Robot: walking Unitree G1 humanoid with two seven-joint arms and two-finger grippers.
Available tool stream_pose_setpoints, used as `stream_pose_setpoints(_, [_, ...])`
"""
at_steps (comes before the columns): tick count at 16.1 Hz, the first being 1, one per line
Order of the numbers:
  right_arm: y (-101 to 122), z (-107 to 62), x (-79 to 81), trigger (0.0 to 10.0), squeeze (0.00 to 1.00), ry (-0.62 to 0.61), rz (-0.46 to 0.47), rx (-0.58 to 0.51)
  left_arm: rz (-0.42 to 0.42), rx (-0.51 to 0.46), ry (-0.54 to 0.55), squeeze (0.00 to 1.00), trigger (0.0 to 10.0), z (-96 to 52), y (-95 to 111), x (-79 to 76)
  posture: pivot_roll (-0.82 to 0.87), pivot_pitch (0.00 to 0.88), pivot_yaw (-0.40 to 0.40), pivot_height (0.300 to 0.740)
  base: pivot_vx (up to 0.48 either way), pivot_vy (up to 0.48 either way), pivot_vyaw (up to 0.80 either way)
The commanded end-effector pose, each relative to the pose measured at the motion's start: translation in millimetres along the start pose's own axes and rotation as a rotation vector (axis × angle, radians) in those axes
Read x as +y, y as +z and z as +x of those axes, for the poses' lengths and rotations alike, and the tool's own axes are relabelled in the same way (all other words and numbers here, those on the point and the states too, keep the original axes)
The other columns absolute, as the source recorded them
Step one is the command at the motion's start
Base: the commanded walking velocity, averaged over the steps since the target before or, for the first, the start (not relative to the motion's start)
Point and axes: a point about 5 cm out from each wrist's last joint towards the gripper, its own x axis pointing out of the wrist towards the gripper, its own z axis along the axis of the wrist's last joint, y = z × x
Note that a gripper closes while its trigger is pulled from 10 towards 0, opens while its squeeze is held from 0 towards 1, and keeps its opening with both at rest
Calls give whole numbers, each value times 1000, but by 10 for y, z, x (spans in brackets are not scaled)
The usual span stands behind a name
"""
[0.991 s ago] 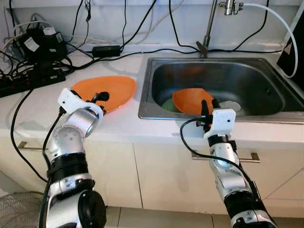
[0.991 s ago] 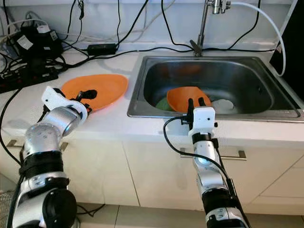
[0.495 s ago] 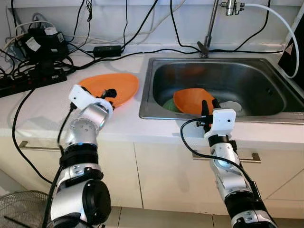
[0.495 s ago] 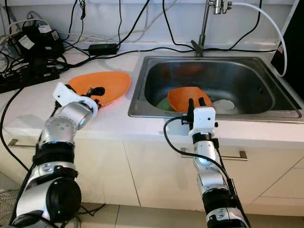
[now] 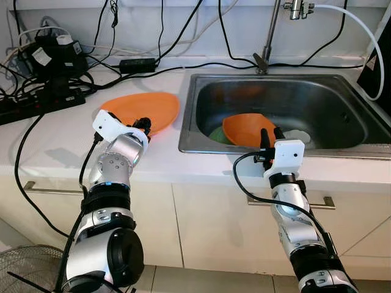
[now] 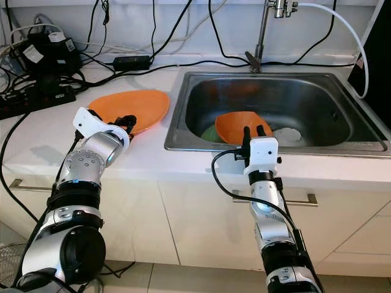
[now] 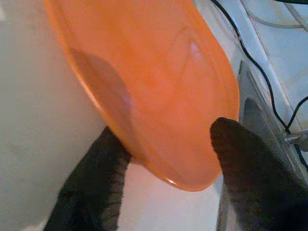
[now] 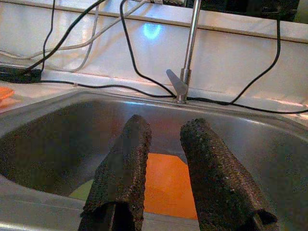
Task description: Kitchen organization
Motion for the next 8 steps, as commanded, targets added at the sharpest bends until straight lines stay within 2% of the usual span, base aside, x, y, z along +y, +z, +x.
stream_pose_setpoints(1, [13,26,-10,10000,0,-5,8,6,23,-20,-26,0,0,-3,35,-97,59,21,54,740,0,0,0])
stream_pose_setpoints(8, [17,43,4,10000,0,-1,9,8,23,-40,-31,0,0,-7,33,-89,60,21,49,740,0,0,0])
